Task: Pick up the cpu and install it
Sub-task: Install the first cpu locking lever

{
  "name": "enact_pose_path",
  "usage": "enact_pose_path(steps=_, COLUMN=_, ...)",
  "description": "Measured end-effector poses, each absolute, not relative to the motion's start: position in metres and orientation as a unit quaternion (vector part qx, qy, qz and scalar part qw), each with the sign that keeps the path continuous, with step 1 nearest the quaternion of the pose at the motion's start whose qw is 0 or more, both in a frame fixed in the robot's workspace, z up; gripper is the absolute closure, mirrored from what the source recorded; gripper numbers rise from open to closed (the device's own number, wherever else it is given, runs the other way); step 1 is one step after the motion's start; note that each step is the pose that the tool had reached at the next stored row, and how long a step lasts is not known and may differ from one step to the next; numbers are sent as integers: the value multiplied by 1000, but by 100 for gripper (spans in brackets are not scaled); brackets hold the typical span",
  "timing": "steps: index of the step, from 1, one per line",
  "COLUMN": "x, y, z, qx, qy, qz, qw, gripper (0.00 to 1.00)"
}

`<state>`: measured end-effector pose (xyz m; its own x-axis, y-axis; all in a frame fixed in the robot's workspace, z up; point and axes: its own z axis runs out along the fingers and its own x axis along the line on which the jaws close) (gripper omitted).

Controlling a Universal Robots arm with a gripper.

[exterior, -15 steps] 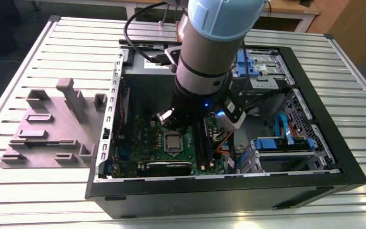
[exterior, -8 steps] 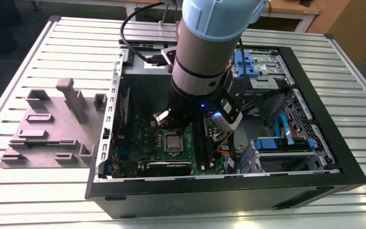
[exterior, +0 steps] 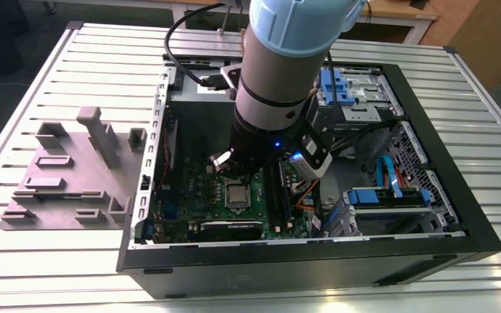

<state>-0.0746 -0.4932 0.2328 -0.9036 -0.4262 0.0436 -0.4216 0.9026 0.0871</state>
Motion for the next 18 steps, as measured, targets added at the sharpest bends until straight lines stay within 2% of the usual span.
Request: enact_pose_path(steps=18, x=-75, y=-493, z=246, qx=217, qy=-975, qz=-38, qw=31, gripper=90)
